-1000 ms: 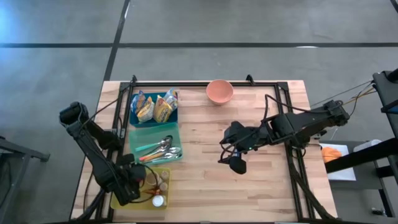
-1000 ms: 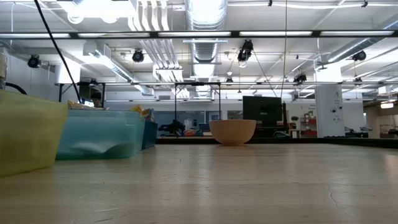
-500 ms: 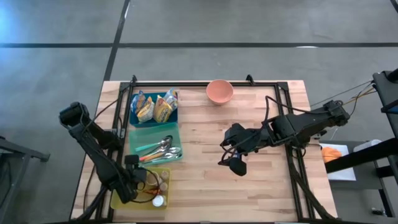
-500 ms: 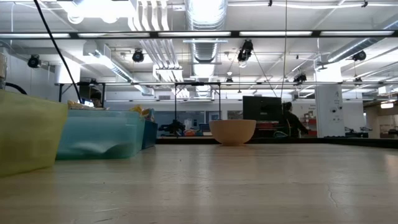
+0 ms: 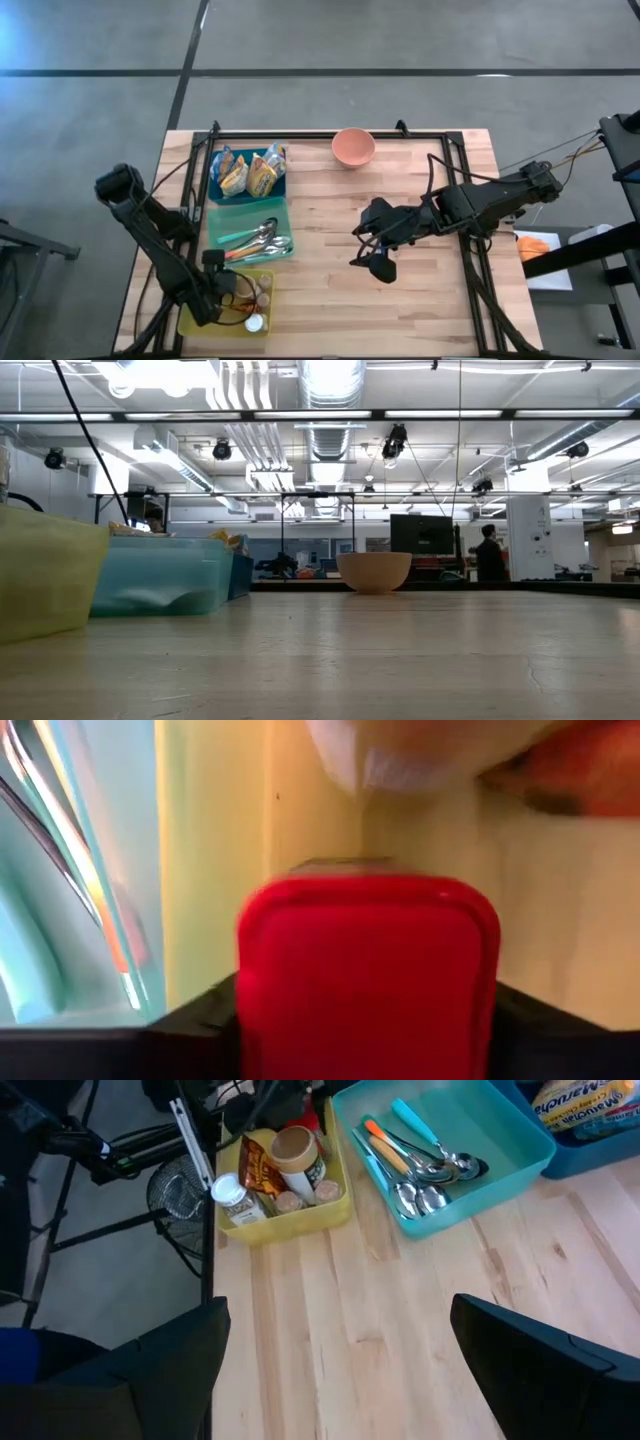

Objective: Pick & Place Food Item
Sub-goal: Put the red spice can into the yellow bin

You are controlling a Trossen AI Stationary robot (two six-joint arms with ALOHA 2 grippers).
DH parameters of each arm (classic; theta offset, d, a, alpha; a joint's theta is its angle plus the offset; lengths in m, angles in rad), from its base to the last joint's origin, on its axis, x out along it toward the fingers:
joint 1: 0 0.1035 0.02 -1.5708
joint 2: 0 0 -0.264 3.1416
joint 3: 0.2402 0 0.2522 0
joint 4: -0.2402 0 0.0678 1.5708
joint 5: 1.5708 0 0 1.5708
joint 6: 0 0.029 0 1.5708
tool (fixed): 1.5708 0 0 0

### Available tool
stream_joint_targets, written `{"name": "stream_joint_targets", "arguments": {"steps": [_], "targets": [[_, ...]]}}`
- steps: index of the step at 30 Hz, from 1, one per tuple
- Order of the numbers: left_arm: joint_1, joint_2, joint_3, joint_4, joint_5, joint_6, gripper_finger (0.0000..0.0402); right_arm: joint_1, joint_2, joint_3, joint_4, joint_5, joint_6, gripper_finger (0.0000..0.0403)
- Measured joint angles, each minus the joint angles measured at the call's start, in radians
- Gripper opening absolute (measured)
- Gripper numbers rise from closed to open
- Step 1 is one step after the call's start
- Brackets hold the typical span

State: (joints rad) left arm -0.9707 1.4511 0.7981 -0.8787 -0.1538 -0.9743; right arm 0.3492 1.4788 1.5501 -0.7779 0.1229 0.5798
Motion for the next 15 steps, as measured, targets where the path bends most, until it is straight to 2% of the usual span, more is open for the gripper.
{"name": "stream_joint_targets", "arguments": {"steps": [4,8,11,15], "targets": [[0.0,0.001,-0.002,-0.001,0.007,0.001,0.0311,0.0,0.0,0.0,0.001,0.0,-0.003,0.0372],[0.0,0.002,0.001,0.0,0.008,0.002,0.0372,0.0,0.0,0.0,0.0,0.0,-0.007,0.0372],[0.0,0.002,0.001,0.003,0.007,0.002,0.0393,0.0,0.0,0.0,0.0,0.0,-0.009,0.0372],[0.0,-0.016,0.001,0.002,0.007,0.005,0.0382,0.0,0.0,0.0,0.0,0.0,-0.011,0.0372]]}}
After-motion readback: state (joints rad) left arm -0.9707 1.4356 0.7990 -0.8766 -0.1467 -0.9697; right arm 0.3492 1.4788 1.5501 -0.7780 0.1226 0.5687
